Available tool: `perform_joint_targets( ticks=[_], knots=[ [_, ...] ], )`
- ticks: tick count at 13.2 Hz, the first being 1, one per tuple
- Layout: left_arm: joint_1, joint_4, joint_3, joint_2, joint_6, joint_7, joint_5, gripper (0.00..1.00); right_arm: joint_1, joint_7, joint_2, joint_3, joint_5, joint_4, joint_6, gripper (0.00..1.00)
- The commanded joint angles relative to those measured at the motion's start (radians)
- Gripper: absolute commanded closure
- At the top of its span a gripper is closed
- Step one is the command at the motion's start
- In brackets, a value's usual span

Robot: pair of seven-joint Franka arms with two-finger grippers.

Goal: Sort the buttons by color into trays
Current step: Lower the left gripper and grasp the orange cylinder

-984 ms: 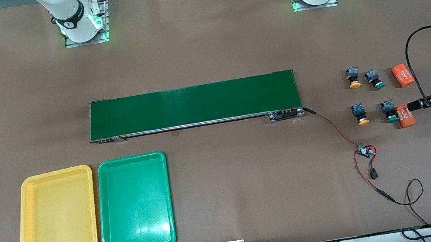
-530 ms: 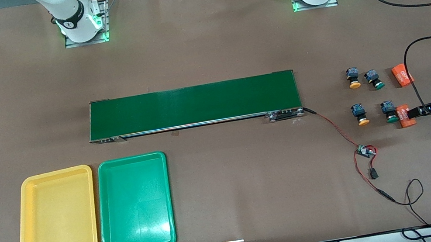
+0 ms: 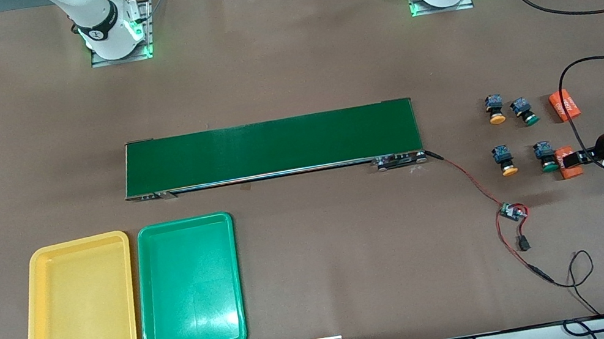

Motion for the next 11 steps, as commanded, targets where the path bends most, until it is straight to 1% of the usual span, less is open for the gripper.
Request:
perform_joint_targets(
  ticks=[1,5,8,9,10,11],
  knots=[
    [0.027,-0.015,-0.016,0.002,0.016,0.026,-0.008,0.08,0.000,0.002,-0.016,-0.002,0.012,-0.008,0.002,0.00],
    [0.032,-0.039,-0.019,0.013,0.016,0.026,-0.008,0.12,0.000,0.002,-0.016,-0.002,0.010,-0.008,0.002,0.00],
    [0.032,-0.041,-0.024,0.014,0.040,0.026,-0.008,0.20,0.000,0.002,-0.016,-0.002,0.010,-0.009,0.002,0.00],
    [0.032,-0.041,-0.024,0.014,0.042,0.026,-0.008,0.32,0.000,0.002,-0.016,-0.002,0.010,-0.009,0.002,0.00],
    [0.032,-0.041,-0.024,0.014,0.040,0.027,-0.008,0.49,0.000,0.002,-0.016,-0.002,0.010,-0.008,0.002,0.00],
    [0.032,-0.039,-0.024,0.013,0.040,0.028,-0.008,0.61,0.000,0.002,-0.016,-0.002,0.012,-0.008,0.002,0.00]
  ],
)
